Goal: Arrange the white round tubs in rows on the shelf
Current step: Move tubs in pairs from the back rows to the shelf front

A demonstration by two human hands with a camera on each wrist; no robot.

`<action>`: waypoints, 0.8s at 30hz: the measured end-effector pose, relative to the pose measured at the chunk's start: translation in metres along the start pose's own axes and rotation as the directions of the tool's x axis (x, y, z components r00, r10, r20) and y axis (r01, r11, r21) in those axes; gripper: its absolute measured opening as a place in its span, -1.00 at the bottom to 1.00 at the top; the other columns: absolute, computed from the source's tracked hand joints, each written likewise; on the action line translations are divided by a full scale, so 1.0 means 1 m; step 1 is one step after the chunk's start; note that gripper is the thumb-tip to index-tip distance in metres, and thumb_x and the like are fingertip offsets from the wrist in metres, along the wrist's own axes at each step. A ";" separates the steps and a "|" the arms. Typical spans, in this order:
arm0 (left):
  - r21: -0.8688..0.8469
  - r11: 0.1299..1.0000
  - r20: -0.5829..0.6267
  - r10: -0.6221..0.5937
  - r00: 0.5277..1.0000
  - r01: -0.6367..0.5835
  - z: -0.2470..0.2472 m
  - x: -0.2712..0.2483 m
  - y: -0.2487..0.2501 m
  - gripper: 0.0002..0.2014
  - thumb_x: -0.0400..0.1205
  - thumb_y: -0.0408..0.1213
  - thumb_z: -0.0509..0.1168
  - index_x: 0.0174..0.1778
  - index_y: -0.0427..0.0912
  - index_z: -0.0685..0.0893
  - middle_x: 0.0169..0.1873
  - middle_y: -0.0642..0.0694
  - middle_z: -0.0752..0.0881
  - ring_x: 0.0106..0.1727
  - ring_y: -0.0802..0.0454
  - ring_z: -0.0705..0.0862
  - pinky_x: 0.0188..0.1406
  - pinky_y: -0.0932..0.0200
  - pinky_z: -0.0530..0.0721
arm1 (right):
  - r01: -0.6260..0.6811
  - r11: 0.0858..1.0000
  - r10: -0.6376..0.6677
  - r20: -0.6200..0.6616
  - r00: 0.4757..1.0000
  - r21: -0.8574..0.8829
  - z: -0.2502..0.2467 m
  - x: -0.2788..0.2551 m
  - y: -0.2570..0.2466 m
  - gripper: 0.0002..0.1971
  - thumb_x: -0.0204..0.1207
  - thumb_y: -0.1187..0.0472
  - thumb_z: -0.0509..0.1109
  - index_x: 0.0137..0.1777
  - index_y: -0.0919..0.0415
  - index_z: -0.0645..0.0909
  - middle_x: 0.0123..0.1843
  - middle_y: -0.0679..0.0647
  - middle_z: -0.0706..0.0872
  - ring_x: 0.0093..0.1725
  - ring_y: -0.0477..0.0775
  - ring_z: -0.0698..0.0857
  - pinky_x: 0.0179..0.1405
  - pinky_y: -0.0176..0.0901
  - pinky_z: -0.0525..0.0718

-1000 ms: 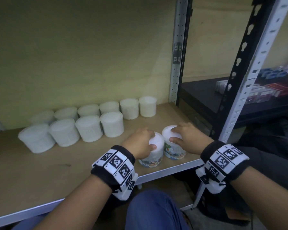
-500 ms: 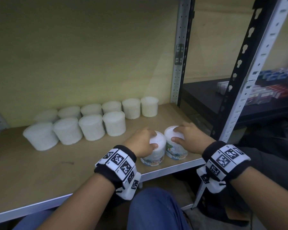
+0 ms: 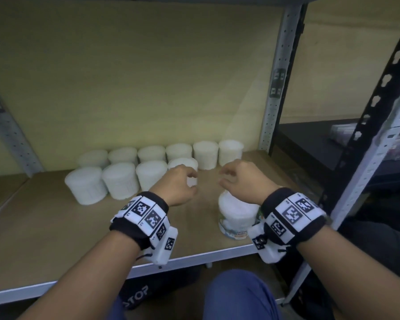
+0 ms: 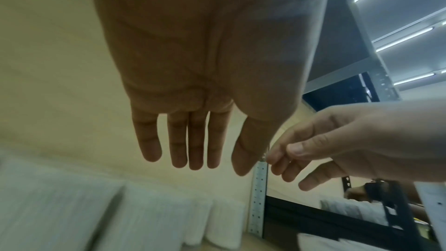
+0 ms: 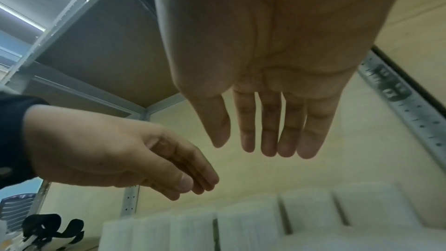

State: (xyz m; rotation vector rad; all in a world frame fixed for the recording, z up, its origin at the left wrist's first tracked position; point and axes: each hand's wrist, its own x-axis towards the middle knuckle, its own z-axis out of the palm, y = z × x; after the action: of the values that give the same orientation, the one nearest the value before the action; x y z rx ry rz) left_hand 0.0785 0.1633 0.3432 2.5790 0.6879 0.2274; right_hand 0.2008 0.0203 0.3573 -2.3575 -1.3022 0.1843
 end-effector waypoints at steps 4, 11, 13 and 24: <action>0.023 0.997 -0.016 -0.073 0.997 0.073 -0.019 0.006 -0.031 -0.54 0.59 -0.12 0.34 0.42 -0.11 0.54 0.41 -0.07 0.57 0.40 0.01 0.56 0.31 0.21 0.49 | 0.015 1.000 -0.015 0.024 1.000 0.016 0.018 0.031 -0.035 -0.61 0.58 0.05 0.34 0.34 0.20 0.61 0.31 0.12 0.66 0.27 0.07 0.65 0.19 -0.22 0.55; 0.056 0.984 -0.027 -0.169 0.985 0.170 -0.044 0.027 -0.079 -0.52 0.61 -0.11 0.31 0.45 -0.13 0.50 0.44 -0.10 0.52 0.42 -0.05 0.53 0.36 0.12 0.50 | -0.032 0.998 0.037 0.088 0.995 -0.054 0.042 0.086 -0.075 -0.54 0.59 -0.01 0.31 0.41 0.22 0.54 0.41 0.13 0.59 0.38 0.11 0.58 0.34 -0.11 0.53; 0.085 0.977 -0.025 -0.195 0.980 0.196 -0.049 0.034 -0.090 -0.52 0.62 -0.11 0.29 0.46 -0.16 0.48 0.45 -0.13 0.49 0.44 -0.07 0.50 0.39 0.09 0.49 | -0.054 0.994 0.064 0.111 0.992 -0.097 0.046 0.103 -0.081 -0.52 0.60 -0.01 0.29 0.43 0.25 0.53 0.41 0.16 0.58 0.39 0.15 0.57 0.36 -0.07 0.55; 0.203 0.954 0.018 -0.228 0.973 0.220 -0.046 0.067 -0.116 -0.43 0.64 0.01 0.26 0.51 -0.23 0.45 0.47 -0.22 0.45 0.47 -0.15 0.46 0.42 0.01 0.50 | -0.109 0.934 0.179 0.182 0.967 -0.339 0.068 0.159 -0.069 -0.40 0.50 -0.16 0.37 0.37 0.28 0.55 0.38 0.18 0.62 0.35 0.20 0.61 0.36 -0.02 0.60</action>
State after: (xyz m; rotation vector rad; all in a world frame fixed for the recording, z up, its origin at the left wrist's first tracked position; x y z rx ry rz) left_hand 0.0740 0.3042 0.3321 2.6546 1.0270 0.0324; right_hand 0.2131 0.2056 0.3408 -2.7847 -1.3399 0.2898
